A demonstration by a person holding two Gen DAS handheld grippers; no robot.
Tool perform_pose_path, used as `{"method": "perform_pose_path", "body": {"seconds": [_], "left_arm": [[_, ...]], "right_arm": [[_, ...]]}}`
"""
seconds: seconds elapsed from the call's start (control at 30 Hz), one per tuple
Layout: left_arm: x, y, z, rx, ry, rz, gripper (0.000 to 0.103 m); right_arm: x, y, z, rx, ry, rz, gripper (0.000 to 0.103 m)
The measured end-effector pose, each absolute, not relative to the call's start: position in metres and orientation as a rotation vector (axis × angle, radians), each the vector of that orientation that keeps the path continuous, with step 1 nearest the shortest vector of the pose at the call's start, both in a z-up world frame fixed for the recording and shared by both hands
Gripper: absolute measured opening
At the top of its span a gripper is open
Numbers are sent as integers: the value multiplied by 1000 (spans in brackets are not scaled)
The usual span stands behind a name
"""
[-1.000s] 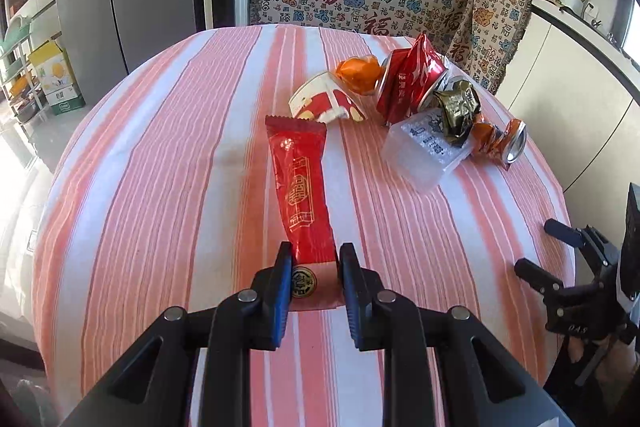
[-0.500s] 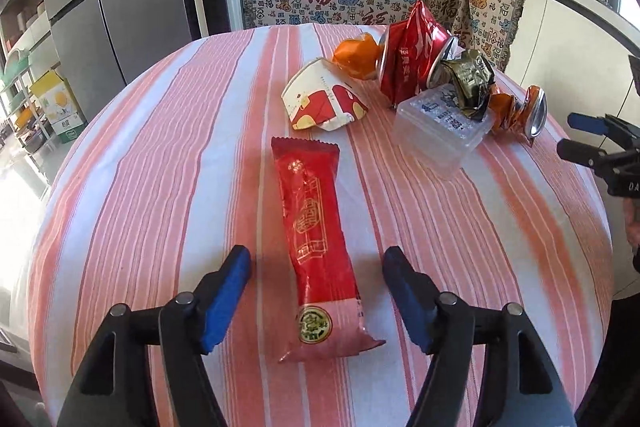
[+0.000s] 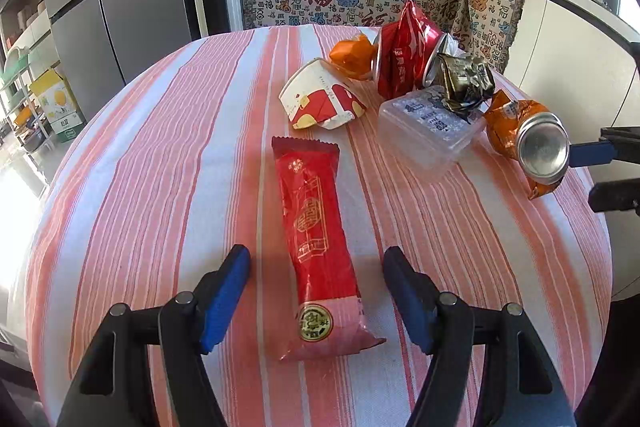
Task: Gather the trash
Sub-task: 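Grasp the red snack wrapper with the left tool while the right tool grasps the crushed orange can, then carry the wrapper and can to the blue wastebasket and open both tools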
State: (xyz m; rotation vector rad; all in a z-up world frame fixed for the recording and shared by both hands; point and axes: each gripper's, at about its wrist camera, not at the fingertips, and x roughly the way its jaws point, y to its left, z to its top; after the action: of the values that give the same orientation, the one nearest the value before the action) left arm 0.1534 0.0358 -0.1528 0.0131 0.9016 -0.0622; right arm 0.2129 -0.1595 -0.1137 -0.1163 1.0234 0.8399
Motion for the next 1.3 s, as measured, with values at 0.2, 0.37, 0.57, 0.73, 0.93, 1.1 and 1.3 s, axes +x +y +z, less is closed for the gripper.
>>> {"method": "perform_pose_path", "body": {"seconds": [0.2, 0.37, 0.57, 0.73, 0.93, 1.1, 1.3], "left_arm": [[151, 36, -153, 13, 898, -62, 70], [150, 36, -153, 9, 896, -62, 70], [154, 38, -149, 14, 917, -91, 70], [159, 38, -138, 19, 927, -110, 70], [159, 52, -140, -42, 959, -118, 25], [142, 59, -130, -111, 926, -147, 25], [122, 46, -110, -133, 886, -200, 25]], "right_arm": [[215, -161, -113, -100, 1005, 720, 68], [241, -170, -111, -75, 997, 630, 68], [252, -163, -117, -113, 1035, 605, 60], [257, -158, -123, -119, 1057, 606, 13], [242, -165, -107, -94, 1016, 578, 7], [222, -173, -91, -64, 980, 578, 7], [208, -182, -85, -26, 950, 570, 7]]}}
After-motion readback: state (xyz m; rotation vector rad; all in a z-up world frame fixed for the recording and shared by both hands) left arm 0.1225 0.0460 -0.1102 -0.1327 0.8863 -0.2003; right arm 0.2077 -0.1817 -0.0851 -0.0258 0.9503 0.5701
